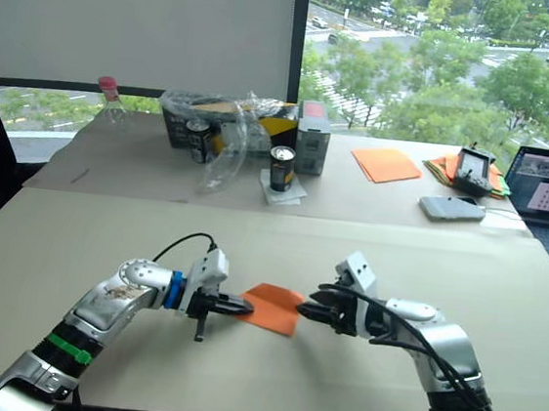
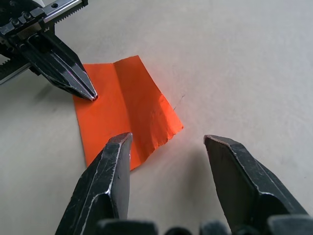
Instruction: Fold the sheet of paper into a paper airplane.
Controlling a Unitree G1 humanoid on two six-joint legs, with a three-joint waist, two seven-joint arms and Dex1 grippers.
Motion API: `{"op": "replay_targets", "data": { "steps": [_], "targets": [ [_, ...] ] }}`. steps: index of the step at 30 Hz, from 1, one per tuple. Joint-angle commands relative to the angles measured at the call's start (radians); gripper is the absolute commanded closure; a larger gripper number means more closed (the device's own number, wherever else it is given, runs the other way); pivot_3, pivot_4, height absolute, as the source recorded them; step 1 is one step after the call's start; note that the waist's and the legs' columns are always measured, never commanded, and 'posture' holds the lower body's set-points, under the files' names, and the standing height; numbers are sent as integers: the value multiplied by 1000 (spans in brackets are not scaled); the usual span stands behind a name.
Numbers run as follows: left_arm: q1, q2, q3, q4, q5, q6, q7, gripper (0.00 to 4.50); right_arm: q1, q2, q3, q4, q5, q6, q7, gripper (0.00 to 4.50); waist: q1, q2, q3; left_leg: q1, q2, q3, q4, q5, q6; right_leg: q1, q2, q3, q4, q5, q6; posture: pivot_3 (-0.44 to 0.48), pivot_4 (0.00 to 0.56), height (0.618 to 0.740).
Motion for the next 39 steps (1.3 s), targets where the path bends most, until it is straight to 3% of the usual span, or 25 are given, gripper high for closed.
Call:
{"op": "replay_targets", "data": {
  "steps": [1, 12, 13, 19, 27, 33, 39],
  "targets": [
    [14, 8, 6, -6, 2, 17, 7, 4500, -14, 22, -14, -23, 49, 26, 1, 1869, -1, 0, 0, 0, 0, 0, 0, 0, 0, 0, 0, 0, 0, 0, 0, 0, 150, 670],
    [10, 18, 16, 1, 4, 20, 5, 4500, -22, 74, -52, -18, 97, 51, -41, 1869, -1, 0, 0, 0, 0, 0, 0, 0, 0, 0, 0, 0, 0, 0, 0, 0, 150, 670],
    [10, 19, 16, 0, 4, 20, 5, 4500, -22, 71, -50, -23, 102, 54, -41, 2383, -1, 0, 0, 0, 0, 0, 0, 0, 0, 0, 0, 0, 0, 0, 0, 0, 150, 670],
    [11, 14, 12, -1, 4, 20, 9, 4500, -4, 54, -43, -39, 108, 56, -38, 4421, -1, 1, 0, 0, 0, 0, 0, 0, 0, 0, 0, 0, 0, 0, 0, 0, 150, 670],
    [0, 10, 15, 10, 2, 18, 6, 4500, 39, 22, -30, -110, 80, -43, -7, 4467, 0, 1, 1, 0, 0, 0, 0, 0, 0, 0, 0, 0, -1, 0, 0, 0, 150, 670],
    [3, 13, 10, 9, -10, 22, -17, 4500, 85, -67, 118, -190, -160, -429, 67, 4467, -1, 1, 1, 0, 0, 0, -1, 0, 0, 0, 0, -1, -2, 0, 1, 0, 150, 670],
    [-2, 14, 12, 19, -8, 19, -19, 4500, 115, -113, 207, -157, -364, -723, 56, 4467, 0, 1, 1, 0, 0, 0, -1, 0, 0, 1, 0, -1, -3, 0, 1, 0, 150, 670]
  ]
}}
